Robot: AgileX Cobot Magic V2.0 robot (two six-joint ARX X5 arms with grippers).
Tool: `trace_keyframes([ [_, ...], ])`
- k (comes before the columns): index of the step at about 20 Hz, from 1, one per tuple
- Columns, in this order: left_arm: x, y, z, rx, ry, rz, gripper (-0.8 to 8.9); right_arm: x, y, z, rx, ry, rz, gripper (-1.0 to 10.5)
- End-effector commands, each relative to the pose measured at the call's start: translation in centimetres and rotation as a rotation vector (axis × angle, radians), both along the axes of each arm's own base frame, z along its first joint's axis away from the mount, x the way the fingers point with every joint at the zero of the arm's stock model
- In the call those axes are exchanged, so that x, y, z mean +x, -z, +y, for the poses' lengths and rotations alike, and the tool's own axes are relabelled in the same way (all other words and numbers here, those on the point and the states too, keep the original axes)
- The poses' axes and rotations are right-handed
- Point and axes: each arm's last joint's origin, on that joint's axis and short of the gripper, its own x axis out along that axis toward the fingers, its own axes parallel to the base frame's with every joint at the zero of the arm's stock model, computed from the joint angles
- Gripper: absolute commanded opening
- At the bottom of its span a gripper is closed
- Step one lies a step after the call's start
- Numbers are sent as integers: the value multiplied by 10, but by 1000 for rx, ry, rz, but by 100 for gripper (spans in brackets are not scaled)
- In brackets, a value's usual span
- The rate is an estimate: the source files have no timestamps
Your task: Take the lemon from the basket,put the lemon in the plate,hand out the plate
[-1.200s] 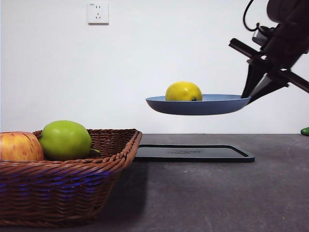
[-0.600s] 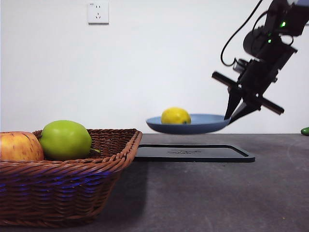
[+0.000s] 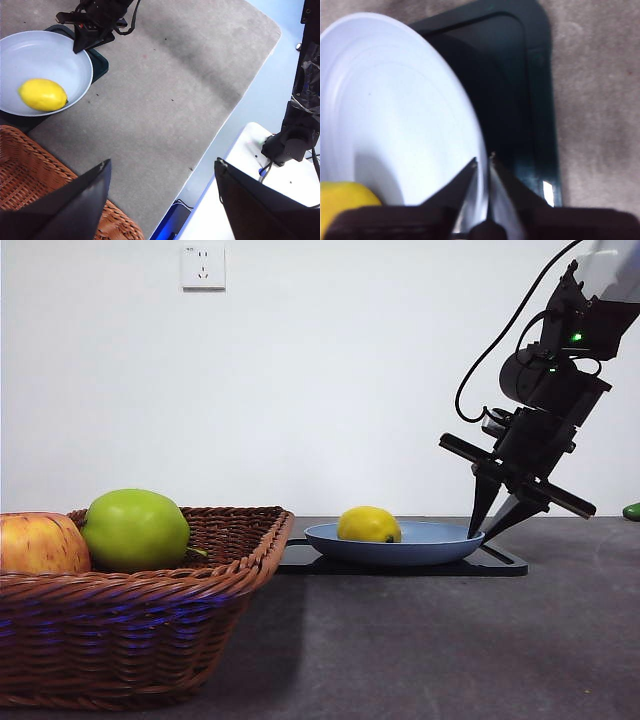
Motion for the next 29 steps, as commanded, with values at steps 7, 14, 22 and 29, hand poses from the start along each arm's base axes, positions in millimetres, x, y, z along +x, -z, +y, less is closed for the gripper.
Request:
trace_keyframes([
  [7, 1, -3, -4, -2, -5, -25, 361, 3, -15, -7, -29, -7, -60, 234],
  [14, 6, -3, -1, 104, -95, -166, 298, -28, -94, -17, -58, -69, -225, 232],
  [22, 20, -8, 10, 301, -235, -419, 4, -117, -197, -7, -114, -240, -427, 48],
  [29, 52, -7, 45, 303, -312, -377, 6, -200, -237, 27, -320, -319, -632, 2],
])
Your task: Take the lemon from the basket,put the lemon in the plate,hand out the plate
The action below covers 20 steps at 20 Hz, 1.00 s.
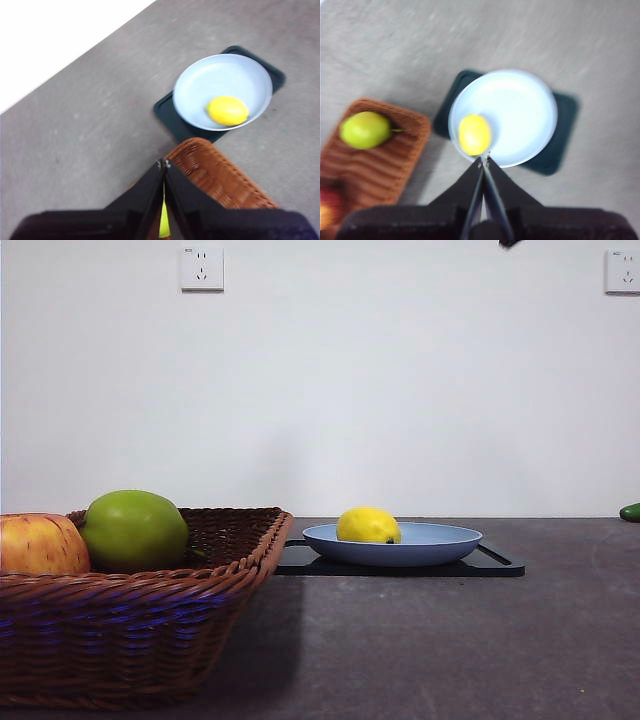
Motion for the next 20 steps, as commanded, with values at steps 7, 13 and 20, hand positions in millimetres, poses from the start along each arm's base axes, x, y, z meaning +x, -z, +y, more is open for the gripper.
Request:
trace_keyframes([
  [7, 3, 17, 38, -155, 56, 20, 6, -61, 29, 6, -8, 64, -294, 2],
  [13, -46, 85, 71, -262, -5, -129, 6, -102, 88, -13, 57, 132, -438, 2],
  [20, -75, 124, 85, -337, -20, -207, 6, -119, 120, -22, 159, 176, -491, 3],
])
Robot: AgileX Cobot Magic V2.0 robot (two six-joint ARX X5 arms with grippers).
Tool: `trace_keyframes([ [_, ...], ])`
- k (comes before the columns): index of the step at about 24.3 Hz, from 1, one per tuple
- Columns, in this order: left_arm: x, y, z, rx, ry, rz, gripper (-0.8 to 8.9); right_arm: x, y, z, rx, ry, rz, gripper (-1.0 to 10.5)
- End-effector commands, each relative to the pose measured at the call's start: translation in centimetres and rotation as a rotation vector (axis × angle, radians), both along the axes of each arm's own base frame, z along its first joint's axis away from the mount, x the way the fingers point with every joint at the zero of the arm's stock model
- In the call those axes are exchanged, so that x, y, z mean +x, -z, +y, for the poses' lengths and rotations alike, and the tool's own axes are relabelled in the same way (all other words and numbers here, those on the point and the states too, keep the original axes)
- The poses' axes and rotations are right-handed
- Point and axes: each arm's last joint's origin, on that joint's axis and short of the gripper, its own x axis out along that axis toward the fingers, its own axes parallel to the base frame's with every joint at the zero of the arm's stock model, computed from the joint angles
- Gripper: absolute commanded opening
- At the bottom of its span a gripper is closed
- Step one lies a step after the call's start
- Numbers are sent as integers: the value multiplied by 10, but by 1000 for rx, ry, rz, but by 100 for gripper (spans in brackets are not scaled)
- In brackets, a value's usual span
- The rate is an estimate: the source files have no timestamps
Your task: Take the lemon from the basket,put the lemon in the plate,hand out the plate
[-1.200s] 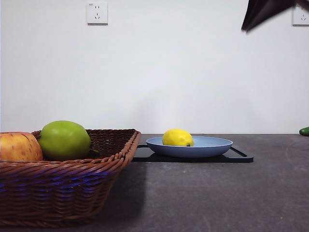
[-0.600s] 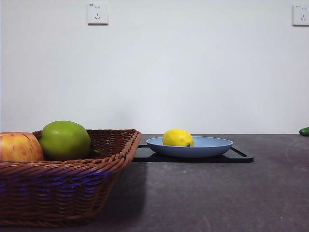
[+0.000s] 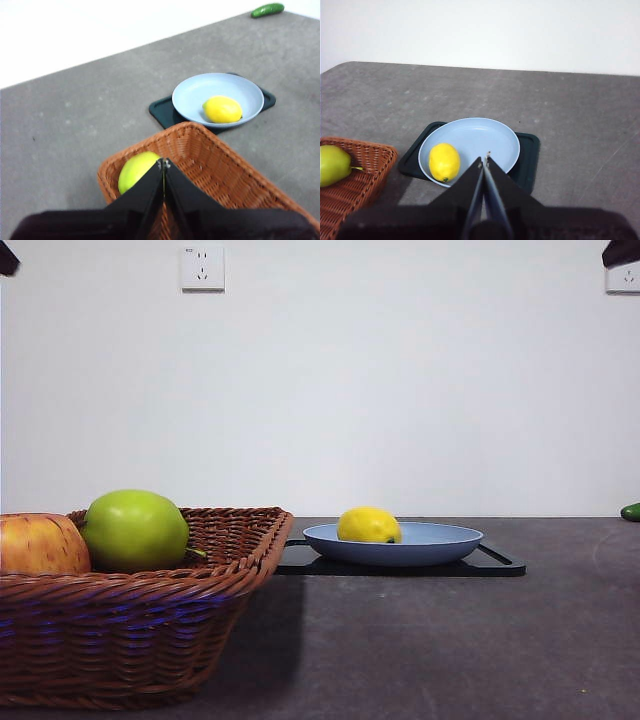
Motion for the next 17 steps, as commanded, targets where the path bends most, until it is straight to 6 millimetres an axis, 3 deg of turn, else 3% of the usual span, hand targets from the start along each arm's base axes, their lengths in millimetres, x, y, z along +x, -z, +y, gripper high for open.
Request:
trace_keyframes([
  [1, 1, -6, 0, -20, -5, -24, 6, 0, -5, 1, 41, 3, -16, 3],
  [14, 1, -7, -1, -20, -5, -34, 6, -1, -6, 0, 45, 2, -22, 3],
  [17, -11, -9, 6, -19, -21, -58, 8, -1, -6, 0, 45, 2, -22, 3],
])
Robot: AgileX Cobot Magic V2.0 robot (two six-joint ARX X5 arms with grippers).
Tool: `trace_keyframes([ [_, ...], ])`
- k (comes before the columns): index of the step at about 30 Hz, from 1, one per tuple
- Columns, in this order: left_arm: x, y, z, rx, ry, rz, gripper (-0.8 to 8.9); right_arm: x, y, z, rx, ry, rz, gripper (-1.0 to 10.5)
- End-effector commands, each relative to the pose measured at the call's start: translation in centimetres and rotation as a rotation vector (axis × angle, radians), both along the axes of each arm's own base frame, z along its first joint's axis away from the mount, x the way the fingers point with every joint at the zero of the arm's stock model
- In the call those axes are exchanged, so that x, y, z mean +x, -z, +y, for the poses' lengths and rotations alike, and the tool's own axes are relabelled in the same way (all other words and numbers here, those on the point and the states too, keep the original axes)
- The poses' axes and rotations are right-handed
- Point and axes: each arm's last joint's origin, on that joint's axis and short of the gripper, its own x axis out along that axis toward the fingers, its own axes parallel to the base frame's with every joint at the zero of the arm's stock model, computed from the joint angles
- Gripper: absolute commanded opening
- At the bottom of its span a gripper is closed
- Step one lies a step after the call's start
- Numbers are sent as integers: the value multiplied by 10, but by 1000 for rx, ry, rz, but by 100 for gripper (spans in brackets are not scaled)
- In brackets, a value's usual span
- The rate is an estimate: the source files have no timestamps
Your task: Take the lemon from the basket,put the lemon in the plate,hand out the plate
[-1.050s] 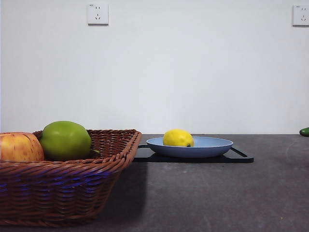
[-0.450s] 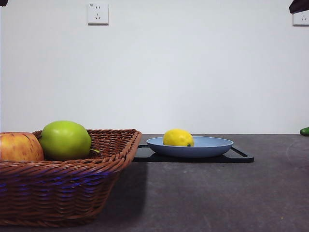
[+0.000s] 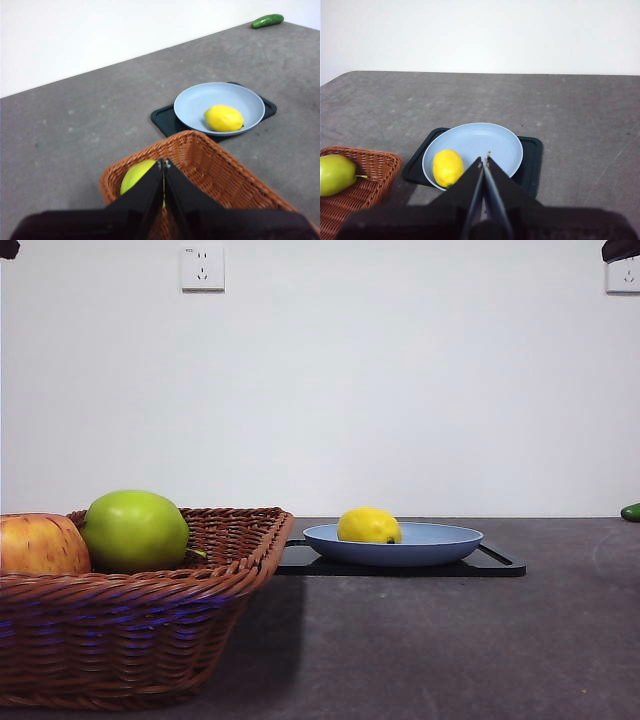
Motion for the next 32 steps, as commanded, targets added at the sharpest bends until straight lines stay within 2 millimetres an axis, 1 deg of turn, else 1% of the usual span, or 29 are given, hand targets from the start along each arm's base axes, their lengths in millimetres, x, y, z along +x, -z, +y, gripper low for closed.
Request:
trace_keyframes([
  [1, -14, -6, 8, -5, -17, -56, 8, 0, -4, 1, 17, -2, -11, 3],
  [4, -36, -11, 22, -31, -64, -143, 8, -1, -4, 1, 18, -1, -13, 3],
  [6, -48, -13, 30, -67, -131, -191, 8, -1, -4, 1, 19, -1, -14, 3],
  [8, -54, -12, 36, -80, -201, -222, 8, -1, -4, 1, 19, -1, -14, 3],
  [10, -56, -6, 39, -73, -267, -233, 8, -1, -4, 1, 19, -2, -14, 3],
  [13, -52, 11, 43, -55, -350, -206, 8, -1, -4, 0, 20, -1, -16, 3],
  [18, -31, 56, 47, -44, -421, -172, 8, -1, -4, 0, 19, -1, -15, 3],
  [21, -20, 82, 48, -47, -412, -174, 8, -1, -4, 0, 20, -2, -16, 3],
  [24, -13, 102, 47, -56, -372, -165, 8, -1, -4, 0, 20, -1, -16, 3],
  [28, -8, 120, 46, -57, -353, -145, 8, -1, -4, 0, 20, -1, -16, 3],
  [32, -8, 136, 46, -55, -356, -134, 8, -1, -4, 0, 20, -1, -16, 3],
])
